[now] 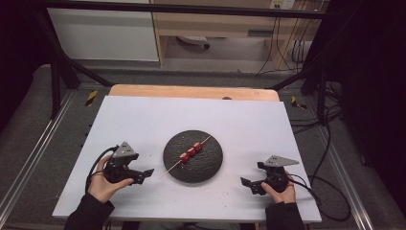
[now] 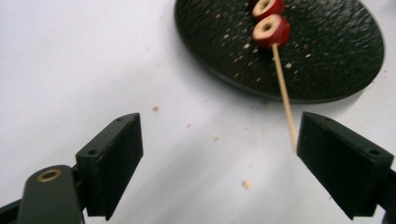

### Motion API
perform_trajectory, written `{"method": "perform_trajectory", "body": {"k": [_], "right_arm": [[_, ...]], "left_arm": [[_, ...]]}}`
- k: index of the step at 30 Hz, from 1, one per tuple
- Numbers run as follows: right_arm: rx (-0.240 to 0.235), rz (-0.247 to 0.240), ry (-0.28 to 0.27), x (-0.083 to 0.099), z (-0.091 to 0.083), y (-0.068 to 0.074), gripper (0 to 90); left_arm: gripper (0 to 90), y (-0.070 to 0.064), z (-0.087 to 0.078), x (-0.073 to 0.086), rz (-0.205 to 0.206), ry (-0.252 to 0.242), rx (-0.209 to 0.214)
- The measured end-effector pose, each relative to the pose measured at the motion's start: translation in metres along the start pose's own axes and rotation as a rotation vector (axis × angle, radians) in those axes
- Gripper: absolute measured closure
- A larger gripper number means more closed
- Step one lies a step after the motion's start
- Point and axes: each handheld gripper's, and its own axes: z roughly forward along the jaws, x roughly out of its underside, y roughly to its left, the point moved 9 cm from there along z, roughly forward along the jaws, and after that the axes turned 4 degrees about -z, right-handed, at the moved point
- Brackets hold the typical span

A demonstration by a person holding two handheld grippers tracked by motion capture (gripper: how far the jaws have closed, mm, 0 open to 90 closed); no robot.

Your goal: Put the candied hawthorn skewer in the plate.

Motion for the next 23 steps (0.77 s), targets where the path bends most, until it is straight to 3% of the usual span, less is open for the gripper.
{"method": "perform_trajectory", "body": {"k": [10,16,23], "right_arm": [[0.0,0.001,0.012,0.002,0.001,0.001,0.5],[-0.004,-0.006,0.021,0.003,0.002,0.001,0.4],[-0.007,-0.003,0.03,0.005,0.003,0.002,0.4]], "left_arm": [[14.4,0.017,-0.004,0.034,-0.065,-0.056,0.001],[14.5,0.023,-0.003,0.053,-0.049,-0.04,-0.011],[14.2,0.024,-0.004,0.054,-0.047,-0.05,-0.009]]}}
